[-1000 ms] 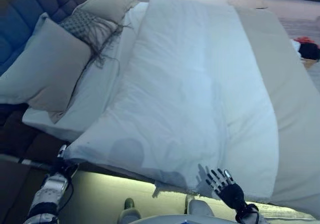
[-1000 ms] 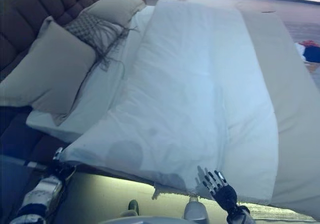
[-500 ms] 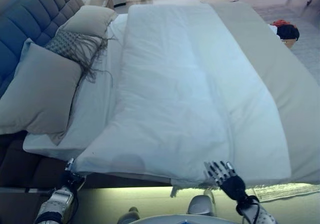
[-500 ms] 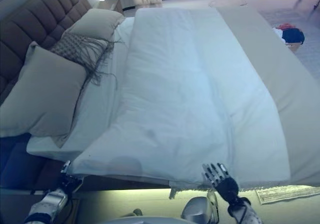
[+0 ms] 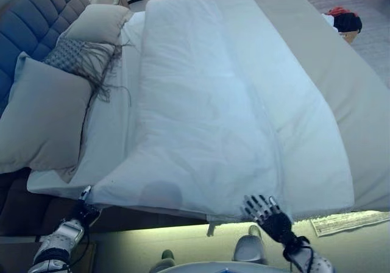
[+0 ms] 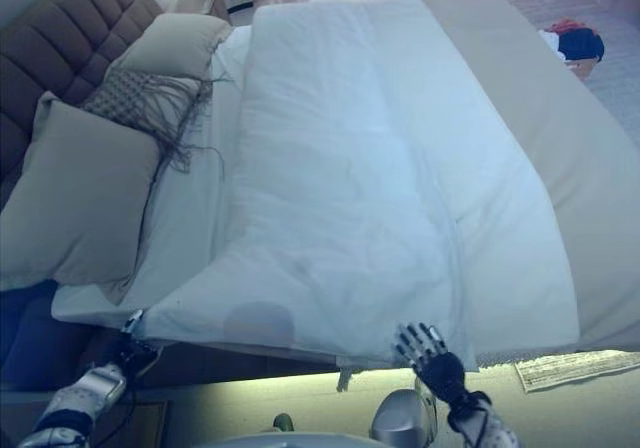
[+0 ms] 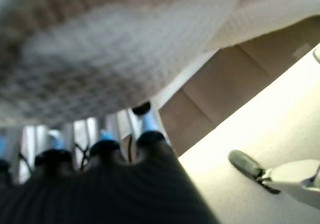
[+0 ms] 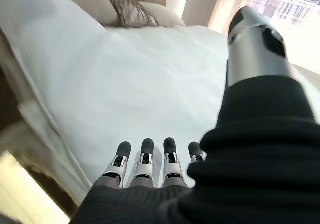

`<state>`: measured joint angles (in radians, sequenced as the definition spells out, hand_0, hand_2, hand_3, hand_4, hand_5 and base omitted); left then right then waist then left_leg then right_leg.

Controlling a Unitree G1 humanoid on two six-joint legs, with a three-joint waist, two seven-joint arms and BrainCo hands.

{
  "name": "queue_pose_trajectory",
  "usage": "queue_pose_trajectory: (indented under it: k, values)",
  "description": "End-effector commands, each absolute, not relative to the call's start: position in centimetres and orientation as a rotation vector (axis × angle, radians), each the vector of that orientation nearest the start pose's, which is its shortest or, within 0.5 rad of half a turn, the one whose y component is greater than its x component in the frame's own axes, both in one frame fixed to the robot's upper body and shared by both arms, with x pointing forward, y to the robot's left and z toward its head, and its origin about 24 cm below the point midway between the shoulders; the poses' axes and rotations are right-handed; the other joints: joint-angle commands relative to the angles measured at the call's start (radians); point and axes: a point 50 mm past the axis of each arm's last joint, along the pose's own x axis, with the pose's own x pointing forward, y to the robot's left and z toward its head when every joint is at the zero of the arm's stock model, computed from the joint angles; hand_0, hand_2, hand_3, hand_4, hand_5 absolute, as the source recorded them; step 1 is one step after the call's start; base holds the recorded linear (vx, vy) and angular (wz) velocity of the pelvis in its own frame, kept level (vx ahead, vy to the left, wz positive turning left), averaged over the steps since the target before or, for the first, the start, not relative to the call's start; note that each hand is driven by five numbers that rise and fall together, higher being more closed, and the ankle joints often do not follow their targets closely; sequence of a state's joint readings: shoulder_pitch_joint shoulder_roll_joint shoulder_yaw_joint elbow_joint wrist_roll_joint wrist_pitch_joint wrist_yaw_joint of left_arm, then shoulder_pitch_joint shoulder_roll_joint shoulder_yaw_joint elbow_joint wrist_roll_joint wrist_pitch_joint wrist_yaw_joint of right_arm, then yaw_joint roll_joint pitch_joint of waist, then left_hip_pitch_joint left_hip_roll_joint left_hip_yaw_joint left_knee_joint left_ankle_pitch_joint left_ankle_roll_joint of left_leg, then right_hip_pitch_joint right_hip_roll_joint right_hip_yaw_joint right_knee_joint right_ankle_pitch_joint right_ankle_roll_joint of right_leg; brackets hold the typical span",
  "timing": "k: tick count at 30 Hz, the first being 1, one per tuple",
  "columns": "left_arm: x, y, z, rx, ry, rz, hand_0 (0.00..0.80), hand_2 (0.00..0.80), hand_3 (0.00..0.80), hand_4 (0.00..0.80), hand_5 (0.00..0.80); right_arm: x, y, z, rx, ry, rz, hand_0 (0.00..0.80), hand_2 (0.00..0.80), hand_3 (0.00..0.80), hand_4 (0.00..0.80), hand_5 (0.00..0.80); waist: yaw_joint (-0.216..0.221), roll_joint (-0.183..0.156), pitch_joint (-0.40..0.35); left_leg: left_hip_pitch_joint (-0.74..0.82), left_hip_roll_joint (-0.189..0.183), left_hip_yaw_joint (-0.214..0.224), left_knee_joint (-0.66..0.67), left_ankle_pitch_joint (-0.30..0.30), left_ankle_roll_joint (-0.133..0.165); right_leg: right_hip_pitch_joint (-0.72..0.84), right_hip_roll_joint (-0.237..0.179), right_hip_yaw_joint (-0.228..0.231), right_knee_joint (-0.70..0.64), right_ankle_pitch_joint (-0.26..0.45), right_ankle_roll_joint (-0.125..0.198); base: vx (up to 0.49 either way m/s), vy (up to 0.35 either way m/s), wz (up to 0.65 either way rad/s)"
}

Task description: Make the bed neatly

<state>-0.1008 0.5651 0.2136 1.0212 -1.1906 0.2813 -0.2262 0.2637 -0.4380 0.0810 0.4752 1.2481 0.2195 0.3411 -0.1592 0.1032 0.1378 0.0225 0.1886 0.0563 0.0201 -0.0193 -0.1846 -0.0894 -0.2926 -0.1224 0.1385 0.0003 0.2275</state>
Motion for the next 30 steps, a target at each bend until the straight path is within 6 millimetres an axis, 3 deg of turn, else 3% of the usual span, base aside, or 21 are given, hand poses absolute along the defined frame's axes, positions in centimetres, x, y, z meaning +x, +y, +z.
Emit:
queue_pose_trajectory:
  k: [1, 7, 10, 13, 16, 17, 23, 26, 30]
  values:
    - [16.7, 43.4, 0.3, -0.707, 0.279, 0.712, 0.800, 0.800, 0.800, 0.800, 0.800, 13.7, -23.6, -7.5, 0.996, 0.573, -0.059, 0.000, 0.000, 0.000, 0.000, 0.000, 0.022, -0.016, -0.030, -0.010, 0.006, 0.039, 0.027, 0.031, 0.034, -0.029, 0.004, 0.031, 0.047, -0.005, -0.020, 0.040, 0.071, 0.09]
    - [9.5, 42.7, -4.9, -0.676, 0.466, 0.941, 0.800, 0.800, 0.800, 0.800, 0.800, 13.2, -25.9, -7.1, 0.927, 0.566, -0.088, 0.000, 0.000, 0.000, 0.000, 0.000, 0.032, 0.008, -0.017, -0.036, -0.004, 0.059, 0.022, 0.045, 0.034, -0.045, -0.016, 0.011, 0.033, -0.001, -0.020, 0.020, 0.154, 0.01]
    - [5.5, 44.2, -4.9, -0.629, 0.553, 1.118, 0.800, 0.800, 0.800, 0.800, 0.800, 13.6, -26.5, -6.7, 0.894, 0.578, -0.067, 0.000, 0.000, 0.000, 0.000, 0.000, 0.033, 0.014, -0.004, -0.049, -0.006, 0.060, 0.036, 0.047, 0.033, -0.050, -0.027, 0.012, 0.036, 0.002, -0.015, 0.015, 0.146, -0.01]
    - [3.1, 44.8, -4.7, -0.616, 0.614, 1.238, 0.800, 0.800, 0.800, 0.800, 0.800, 13.6, -26.6, -6.6, 0.883, 0.593, -0.056, 0.000, 0.000, 0.000, 0.000, 0.000, 0.038, 0.013, -0.002, -0.051, -0.004, 0.063, 0.048, 0.045, 0.033, -0.045, -0.035, 0.007, 0.039, 0.001, -0.012, 0.047, 0.089, -0.01]
    - [2.4, 43.9, -5.7, -0.648, 0.655, 1.264, 0.800, 0.800, 0.800, 0.800, 0.800, 13.8, -26.5, -6.4, 0.885, 0.597, -0.050, 0.000, 0.000, 0.000, 0.000, 0.000, 0.043, 0.009, -0.001, -0.058, -0.004, 0.064, 0.054, 0.044, 0.033, -0.048, -0.042, -0.001, 0.048, -0.005, -0.012, 0.027, 0.054, -0.02]
    - [2.5, 43.5, -6.1, -0.662, 0.676, 1.269, 0.000, 0.000, 0.000, 0.000, 0.000, 13.9, -26.5, -6.4, 0.886, 0.594, -0.047, 0.000, 0.000, 0.000, 0.000, 0.000, 0.043, 0.007, 0.001, -0.061, -0.004, 0.066, 0.056, 0.044, 0.032, -0.050, -0.044, -0.003, 0.050, -0.005, -0.013, -0.003, 0.034, 0.00]
    - [3.8, 41.5, -7.8, -0.790, 0.627, 1.205, 0.000, 0.000, 0.000, 0.000, 0.000, 14.3, -25.9, -6.1, 0.897, 0.574, -0.035, 0.000, 0.000, 0.000, 0.000, 0.000, 0.046, -0.004, 0.001, -0.071, -0.004, 0.064, 0.069, 0.041, 0.035, -0.052, -0.049, 0.001, 0.049, -0.002, -0.010, -0.003, -0.010, 0.08]
    - [5.0, 40.5, -8.3, -0.863, 0.542, 1.123, 0.000, 0.000, 0.000, 0.000, 0.000, 13.4, -25.6, -6.6, 0.919, 0.578, -0.052, 0.000, 0.000, 0.000, 0.000, 0.000, 0.057, -0.015, -0.008, -0.064, -0.001, 0.060, 0.069, 0.034, 0.039, -0.040, -0.044, 0.002, 0.038, -0.002, -0.008, 0.039, -0.094, 0.01]
    - [5.5, 37.5, -9.7, -0.927, 0.487, 1.010, 0.000, 0.000, 0.000, 0.000, 0.000, 12.1, -25.2, -7.3, 0.983, 0.549, -0.083, 0.000, 0.000, 0.000, 0.000, 0.000, 0.098, -0.039, -0.015, -0.065, 0.008, 0.031, 0.078, 0.026, 0.042, -0.011, -0.034, -0.015, 0.023, 0.002, -0.010, 0.024, -0.176, 0.05]
